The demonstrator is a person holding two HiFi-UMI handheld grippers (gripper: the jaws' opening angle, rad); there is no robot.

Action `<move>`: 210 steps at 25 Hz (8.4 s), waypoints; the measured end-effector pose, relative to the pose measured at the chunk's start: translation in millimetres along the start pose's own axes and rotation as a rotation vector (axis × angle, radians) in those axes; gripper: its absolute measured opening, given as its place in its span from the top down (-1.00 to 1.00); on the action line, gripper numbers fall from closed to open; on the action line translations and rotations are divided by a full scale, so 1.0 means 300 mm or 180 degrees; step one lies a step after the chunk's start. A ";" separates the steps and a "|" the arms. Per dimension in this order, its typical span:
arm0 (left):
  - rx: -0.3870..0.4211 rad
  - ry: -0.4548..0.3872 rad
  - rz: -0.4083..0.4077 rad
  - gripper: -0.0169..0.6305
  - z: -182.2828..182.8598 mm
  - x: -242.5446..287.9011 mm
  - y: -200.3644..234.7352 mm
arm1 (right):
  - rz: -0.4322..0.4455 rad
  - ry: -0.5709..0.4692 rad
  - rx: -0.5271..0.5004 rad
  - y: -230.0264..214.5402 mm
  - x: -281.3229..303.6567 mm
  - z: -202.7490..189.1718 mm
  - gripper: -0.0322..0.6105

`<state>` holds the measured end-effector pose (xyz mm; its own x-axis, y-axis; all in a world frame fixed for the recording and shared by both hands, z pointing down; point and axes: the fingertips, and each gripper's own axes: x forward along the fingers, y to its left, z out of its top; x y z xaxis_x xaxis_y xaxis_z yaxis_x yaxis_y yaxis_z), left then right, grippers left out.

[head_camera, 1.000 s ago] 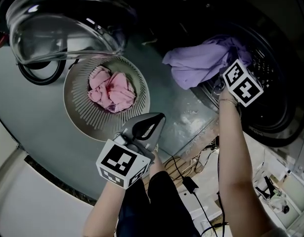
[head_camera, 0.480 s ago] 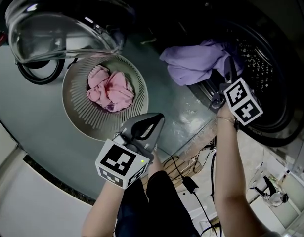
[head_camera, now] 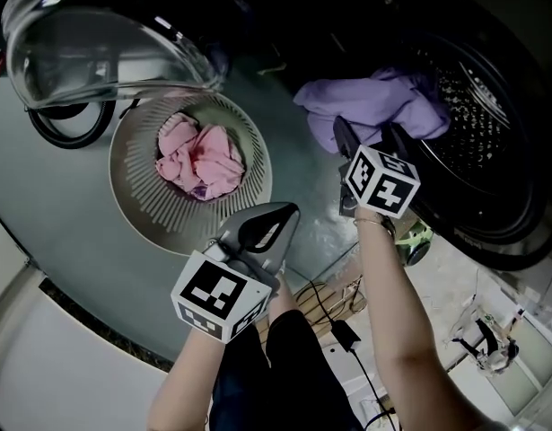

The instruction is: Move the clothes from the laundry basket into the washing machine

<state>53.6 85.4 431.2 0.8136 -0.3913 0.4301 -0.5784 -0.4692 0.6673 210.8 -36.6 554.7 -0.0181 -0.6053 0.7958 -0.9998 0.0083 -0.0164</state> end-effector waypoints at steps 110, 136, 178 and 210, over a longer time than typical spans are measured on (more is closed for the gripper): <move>-0.0448 -0.0277 0.0684 0.92 0.178 -0.524 0.035 | 0.2902 0.0004 -0.1039 0.893 -0.680 -0.031 0.02; 0.0767 0.0565 0.0948 0.23 -0.074 -0.125 0.323 | 0.2728 -0.0924 -0.0501 0.605 -0.906 0.294 0.77; 0.0352 -0.0395 0.0265 0.87 0.323 -0.162 -0.017 | 0.1390 -0.0683 0.0028 0.494 -0.476 0.127 0.58; 0.0248 0.0008 0.0406 0.80 0.060 -0.058 0.110 | -0.0651 -0.0434 0.0966 -0.373 -0.064 0.245 -0.28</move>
<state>19.3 62.4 435.0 0.7333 -0.4498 0.5099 -0.6799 -0.4758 0.5580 323.4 -84.5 496.9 0.2026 -0.6706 0.7137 -0.9359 -0.3471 -0.0605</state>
